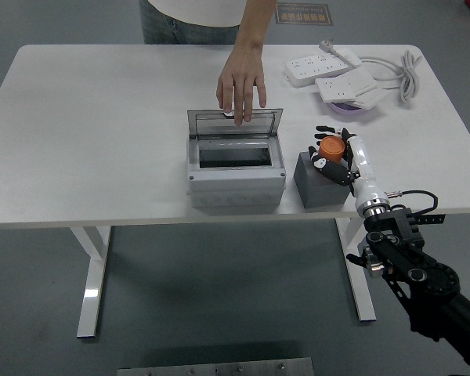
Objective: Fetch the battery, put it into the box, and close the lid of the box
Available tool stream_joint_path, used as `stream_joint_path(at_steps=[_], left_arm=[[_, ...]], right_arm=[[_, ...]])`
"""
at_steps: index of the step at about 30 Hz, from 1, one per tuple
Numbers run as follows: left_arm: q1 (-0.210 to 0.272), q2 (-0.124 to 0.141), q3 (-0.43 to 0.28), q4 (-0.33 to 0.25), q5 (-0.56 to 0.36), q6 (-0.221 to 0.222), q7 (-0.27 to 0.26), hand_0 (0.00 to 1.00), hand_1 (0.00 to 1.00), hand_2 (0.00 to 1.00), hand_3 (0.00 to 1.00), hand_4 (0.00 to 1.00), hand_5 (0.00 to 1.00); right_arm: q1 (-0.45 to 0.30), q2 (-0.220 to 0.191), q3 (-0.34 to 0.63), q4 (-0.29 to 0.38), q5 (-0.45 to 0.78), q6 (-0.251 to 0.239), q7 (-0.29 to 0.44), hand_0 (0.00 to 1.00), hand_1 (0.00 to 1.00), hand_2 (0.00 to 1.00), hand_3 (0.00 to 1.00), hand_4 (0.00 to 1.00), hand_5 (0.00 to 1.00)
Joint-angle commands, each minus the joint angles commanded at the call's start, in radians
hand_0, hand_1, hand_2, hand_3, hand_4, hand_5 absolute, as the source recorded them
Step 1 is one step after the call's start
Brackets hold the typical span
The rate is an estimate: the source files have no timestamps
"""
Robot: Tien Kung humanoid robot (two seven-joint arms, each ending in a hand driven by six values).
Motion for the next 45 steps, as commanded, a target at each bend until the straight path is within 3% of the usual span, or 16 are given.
stream_joint_path(at_steps=[6,7,11,12,28,45], left_arm=[[0.000,0.000,-0.001,0.000,0.002,0.002,-0.001,0.649,0.724,0.669,0.639,0.720,0.382],[0.000,0.000,-0.001,0.000,0.002,0.003,-0.001,0.649,0.724,0.669,0.640,0.722,0.383],[0.000,-0.001,0.000,0.000,0.003,0.005,-0.002,0.649,0.724,0.669,0.640,0.722,0.383],[0.000,-0.001,0.000,0.000,0.003,0.005,-0.003,0.649,0.724,0.670,0.642,0.721,0.381],[-0.005,-0.002,-0.006,0.001,0.020,0.015,-0.004,0.649,0.725,0.673,0.645,0.722,0.377],[-0.004,-0.001,-0.017,-0.001,0.038,0.019,0.004,0.649,0.726,0.674,0.645,0.729,0.381]], right_arm=[[0.000,-0.001,0.000,0.000,0.006,-0.005,0.000,0.514,0.505,0.487,0.546,0.554,0.098],[0.000,-0.001,0.000,0.000,0.006,-0.005,0.000,0.463,0.434,0.434,0.447,0.502,0.076],[0.000,0.000,0.000,-0.001,0.010,-0.007,0.002,0.463,0.434,0.434,0.447,0.502,0.076],[0.000,0.000,-0.001,-0.002,0.011,-0.008,0.002,0.449,0.394,0.407,0.431,0.499,0.027],[0.019,0.001,-0.015,-0.018,0.020,-0.015,0.006,0.436,0.367,0.397,0.438,0.479,0.002],[0.088,-0.028,0.005,0.030,-0.022,-0.011,-0.041,0.416,0.375,0.406,0.451,0.489,0.005]])
